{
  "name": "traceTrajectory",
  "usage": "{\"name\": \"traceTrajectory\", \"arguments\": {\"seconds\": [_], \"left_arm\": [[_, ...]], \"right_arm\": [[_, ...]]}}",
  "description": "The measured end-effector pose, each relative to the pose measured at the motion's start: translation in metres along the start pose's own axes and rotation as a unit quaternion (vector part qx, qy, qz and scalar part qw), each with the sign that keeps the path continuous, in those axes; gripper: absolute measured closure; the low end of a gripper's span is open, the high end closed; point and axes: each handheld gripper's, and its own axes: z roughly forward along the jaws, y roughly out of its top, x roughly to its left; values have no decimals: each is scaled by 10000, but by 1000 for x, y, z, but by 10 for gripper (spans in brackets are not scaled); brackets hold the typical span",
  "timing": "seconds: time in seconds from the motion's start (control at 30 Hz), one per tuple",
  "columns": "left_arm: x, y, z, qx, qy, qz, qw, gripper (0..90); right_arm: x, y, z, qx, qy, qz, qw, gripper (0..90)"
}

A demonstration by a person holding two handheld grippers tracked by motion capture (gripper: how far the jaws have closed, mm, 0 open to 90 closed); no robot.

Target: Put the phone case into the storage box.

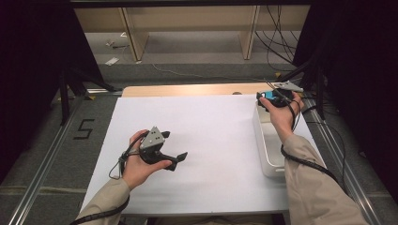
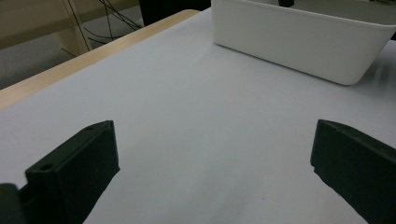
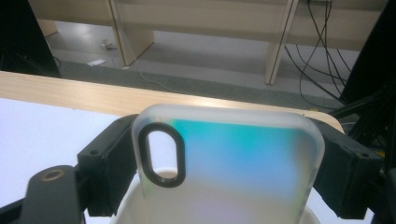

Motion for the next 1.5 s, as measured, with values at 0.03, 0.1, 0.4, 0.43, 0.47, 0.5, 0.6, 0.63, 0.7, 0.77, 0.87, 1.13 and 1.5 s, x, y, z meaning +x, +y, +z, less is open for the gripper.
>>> {"name": "traceTrajectory", "arguments": {"seconds": [0.03,0.1,0.4,0.43,0.47,0.5,0.6,0.63,0.7,0.77,0.87,1.13,1.5], "left_arm": [[0,0,0,-1,2,1,10000,4],[0,0,0,3,0,-3,10000,4],[0,0,0,2,-4,-5,10000,4],[0,0,0,1,-4,-5,10000,4],[0,0,0,1,-5,-4,10000,4],[0,0,0,0,-4,-1,10000,4],[0,0,0,1,-7,-3,10000,4],[0,0,0,-2,-8,-7,10000,4],[0,0,0,-2,-8,-7,10000,4],[-1,0,1,1,-9,-1,10000,4],[-1,0,1,10,-12,3,10000,4],[-1,0,1,6,-14,1,10000,4],[-1,0,1,18,-25,12,10000,4]], "right_arm": [[0,0,0,-3,1,-14,10000,181],[1,0,0,22,1,-23,10000,181],[1,0,1,10,-29,-4,10000,178],[1,0,1,9,-33,-2,10000,178],[1,0,1,7,-38,1,10000,177],[1,0,1,8,-44,8,10000,174],[2,0,1,31,-84,-11,10000,145],[2,0,1,44,-87,-9,10000,130],[2,-1,2,95,-106,-2,9999,90],[2,-1,2,127,-96,-21,9999,61],[3,-1,3,136,-73,-61,9999,32],[0,1,2,54,-114,-45,9999,10],[-1,9,-5,-245,-217,-104,9994,11]]}}
